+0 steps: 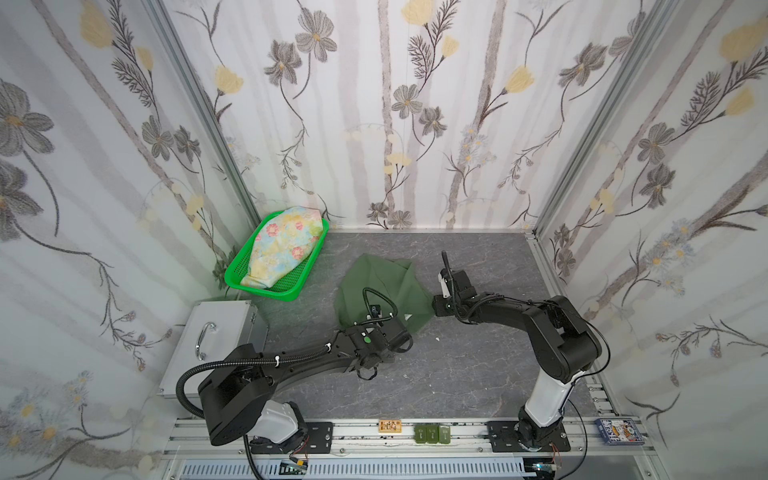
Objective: Fold and stack skirts
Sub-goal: Flatten out the skirt at the center of the table.
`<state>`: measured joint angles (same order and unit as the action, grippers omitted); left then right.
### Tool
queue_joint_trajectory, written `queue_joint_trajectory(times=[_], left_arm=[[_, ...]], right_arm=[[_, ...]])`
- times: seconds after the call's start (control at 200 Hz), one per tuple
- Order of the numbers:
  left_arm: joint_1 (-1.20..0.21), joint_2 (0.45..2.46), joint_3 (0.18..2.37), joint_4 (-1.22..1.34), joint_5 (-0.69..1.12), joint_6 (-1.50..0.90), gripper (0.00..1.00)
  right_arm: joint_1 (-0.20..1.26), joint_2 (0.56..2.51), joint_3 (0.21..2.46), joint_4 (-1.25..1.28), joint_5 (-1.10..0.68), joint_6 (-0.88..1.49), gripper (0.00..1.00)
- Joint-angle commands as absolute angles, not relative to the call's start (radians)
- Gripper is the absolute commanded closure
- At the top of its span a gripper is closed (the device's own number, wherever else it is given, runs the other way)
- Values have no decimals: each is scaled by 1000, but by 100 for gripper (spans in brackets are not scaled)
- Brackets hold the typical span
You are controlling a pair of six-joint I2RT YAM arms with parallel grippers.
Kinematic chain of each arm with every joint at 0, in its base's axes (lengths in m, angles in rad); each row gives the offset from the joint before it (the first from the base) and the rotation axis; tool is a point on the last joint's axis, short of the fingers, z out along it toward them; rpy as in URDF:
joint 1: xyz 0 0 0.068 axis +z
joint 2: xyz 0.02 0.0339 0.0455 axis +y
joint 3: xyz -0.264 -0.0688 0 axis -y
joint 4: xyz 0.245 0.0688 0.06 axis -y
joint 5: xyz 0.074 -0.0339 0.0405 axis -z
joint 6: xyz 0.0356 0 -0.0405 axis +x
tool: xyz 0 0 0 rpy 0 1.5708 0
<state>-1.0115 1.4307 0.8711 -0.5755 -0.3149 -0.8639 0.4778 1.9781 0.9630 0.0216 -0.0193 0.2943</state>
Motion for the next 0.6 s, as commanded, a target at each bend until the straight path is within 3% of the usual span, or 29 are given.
queue_joint_trajectory(times=[0.0, 0.21, 0.29, 0.4, 0.595], left_arm=[[-1008, 1424, 868, -592, -356, -864, 100], [-1006, 1437, 871, -592, -357, -861, 100], [-1005, 1446, 872, -591, -359, -861, 100], [-1007, 1456, 877, -592, -368, -861, 100], [-997, 1457, 938, -593, -432, -825, 100]], right_arm=[[479, 1990, 972, 68, -67, 293, 57], [480, 2000, 963, 58, -100, 292, 56], [480, 2003, 960, 57, -109, 291, 69], [480, 2000, 959, 56, -120, 297, 100], [478, 1902, 948, 53, -143, 313, 100]])
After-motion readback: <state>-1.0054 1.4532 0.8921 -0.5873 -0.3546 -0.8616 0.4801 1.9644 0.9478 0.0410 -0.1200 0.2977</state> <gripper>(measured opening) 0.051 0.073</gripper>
